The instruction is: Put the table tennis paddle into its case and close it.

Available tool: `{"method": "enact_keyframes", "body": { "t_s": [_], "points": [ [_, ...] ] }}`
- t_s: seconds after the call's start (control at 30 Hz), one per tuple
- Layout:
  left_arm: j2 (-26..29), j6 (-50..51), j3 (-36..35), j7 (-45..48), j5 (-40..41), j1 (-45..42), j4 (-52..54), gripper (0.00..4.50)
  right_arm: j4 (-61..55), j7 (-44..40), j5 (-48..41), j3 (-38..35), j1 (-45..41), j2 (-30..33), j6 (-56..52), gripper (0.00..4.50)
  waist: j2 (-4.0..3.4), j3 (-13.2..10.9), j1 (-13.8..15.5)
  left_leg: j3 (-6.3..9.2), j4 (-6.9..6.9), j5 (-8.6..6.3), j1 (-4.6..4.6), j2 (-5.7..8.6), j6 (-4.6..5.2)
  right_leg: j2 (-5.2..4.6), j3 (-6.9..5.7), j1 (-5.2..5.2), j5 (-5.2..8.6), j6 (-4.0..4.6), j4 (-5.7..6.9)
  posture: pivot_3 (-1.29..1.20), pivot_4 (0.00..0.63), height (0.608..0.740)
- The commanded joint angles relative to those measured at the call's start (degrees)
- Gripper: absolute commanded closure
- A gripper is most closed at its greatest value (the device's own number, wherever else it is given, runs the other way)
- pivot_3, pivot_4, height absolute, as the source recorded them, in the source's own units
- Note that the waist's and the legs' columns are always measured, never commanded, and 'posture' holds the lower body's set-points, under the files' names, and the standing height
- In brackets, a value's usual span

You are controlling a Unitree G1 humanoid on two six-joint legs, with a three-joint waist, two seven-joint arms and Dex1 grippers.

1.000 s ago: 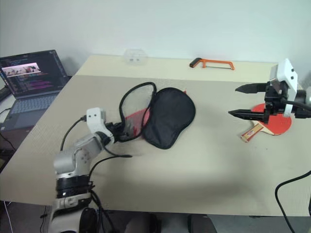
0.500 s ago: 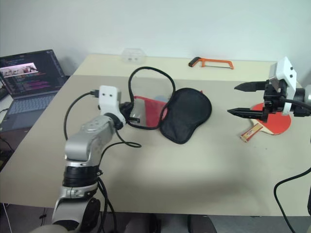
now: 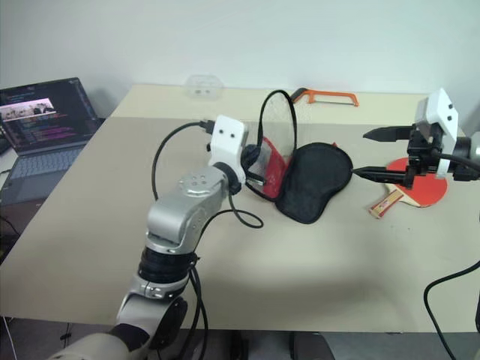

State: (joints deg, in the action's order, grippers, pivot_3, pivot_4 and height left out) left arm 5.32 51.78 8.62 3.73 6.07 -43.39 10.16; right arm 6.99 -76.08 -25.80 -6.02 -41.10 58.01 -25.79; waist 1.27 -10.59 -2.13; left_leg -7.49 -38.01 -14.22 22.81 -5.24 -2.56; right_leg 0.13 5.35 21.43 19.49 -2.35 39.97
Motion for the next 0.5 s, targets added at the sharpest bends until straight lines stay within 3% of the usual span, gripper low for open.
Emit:
{"method": "enact_keyframes", "body": {
  "t_s": [0.03,0.5],
  "points": [
    [-1.86,-3.62,0.45,-3.01,-3.04,-1.33,-0.14,4.42,-2.00,0.20,-0.61,-2.36,-0.02,1.39,0.34,0.00,0.00,0.00,0.09,-0.01,-0.01,0.00,0.00,0.00,0.00,-0.02,0.01,-0.01,0.00,0.00,0.00,0.00,0.150,0.740],
    [-15.44,-11.67,-2.55,-17.37,-8.30,0.39,-7.51,4.42,-4.01,0.45,-1.39,-2.58,-0.07,2.12,-1.62,0.00,0.02,-0.01,0.24,0.00,0.01,0.00,0.03,0.04,0.00,-0.05,0.02,0.00,0.00,-0.01,-0.05,0.00,0.150,0.740]
  ]
}}
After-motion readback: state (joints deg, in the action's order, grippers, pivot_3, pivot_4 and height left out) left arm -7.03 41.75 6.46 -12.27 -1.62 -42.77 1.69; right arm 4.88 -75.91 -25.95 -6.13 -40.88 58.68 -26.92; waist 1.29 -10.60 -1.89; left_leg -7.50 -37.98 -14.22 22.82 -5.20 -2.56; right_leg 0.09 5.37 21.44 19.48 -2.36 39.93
